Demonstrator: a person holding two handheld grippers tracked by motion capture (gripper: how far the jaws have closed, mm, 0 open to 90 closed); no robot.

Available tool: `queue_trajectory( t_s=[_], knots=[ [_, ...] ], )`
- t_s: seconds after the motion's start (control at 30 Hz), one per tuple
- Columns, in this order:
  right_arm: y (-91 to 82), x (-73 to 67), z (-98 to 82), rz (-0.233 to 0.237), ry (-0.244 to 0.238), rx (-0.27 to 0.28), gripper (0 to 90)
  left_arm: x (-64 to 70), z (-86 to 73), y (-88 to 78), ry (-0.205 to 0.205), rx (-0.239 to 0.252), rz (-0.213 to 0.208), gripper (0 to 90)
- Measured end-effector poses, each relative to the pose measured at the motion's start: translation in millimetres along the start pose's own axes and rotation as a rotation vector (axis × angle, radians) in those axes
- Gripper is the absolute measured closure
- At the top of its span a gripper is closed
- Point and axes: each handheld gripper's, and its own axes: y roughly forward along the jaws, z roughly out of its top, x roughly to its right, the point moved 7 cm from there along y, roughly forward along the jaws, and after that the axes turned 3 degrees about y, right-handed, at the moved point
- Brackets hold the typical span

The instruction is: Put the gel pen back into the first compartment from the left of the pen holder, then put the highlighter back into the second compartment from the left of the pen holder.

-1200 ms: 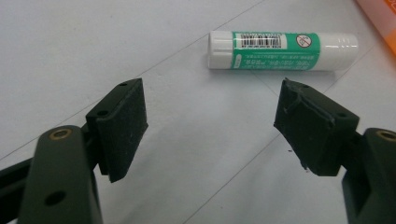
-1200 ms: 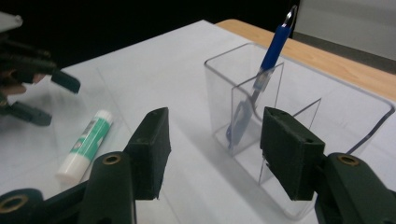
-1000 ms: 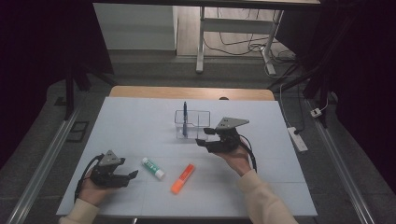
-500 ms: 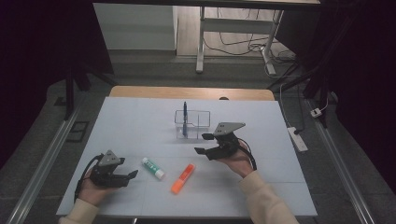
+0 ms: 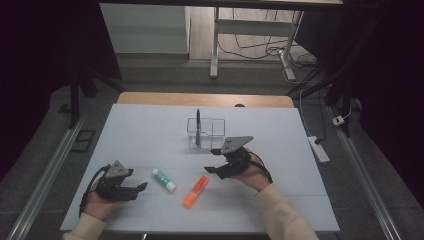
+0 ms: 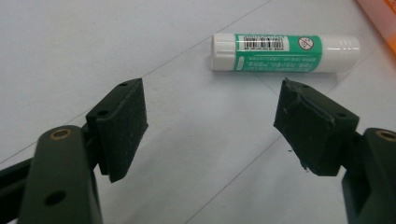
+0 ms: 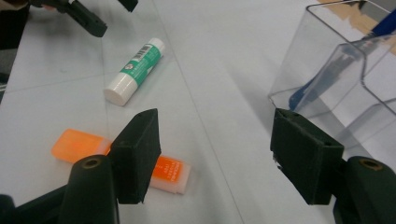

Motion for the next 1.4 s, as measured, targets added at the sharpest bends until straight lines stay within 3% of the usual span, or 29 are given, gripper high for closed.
queue_trajectory(
  t_s=[0.57,0.97,1.4],
  knots=[
    [7.7,-13.3,-3.6,0.067,-0.083,-0.065,32.0,0.1,0.2,0.0,-0.004,0.002,-0.010,25.1],
    [11.7,-23.6,-10.7,0.157,-0.155,-0.135,31.0,-0.3,-0.2,0.2,-0.003,-0.001,-0.008,25.1],
    [14.7,-32.9,-10.1,0.213,-0.204,-0.153,29.0,-0.1,-0.3,0.5,-0.003,-0.003,-0.006,25.0]
  ],
)
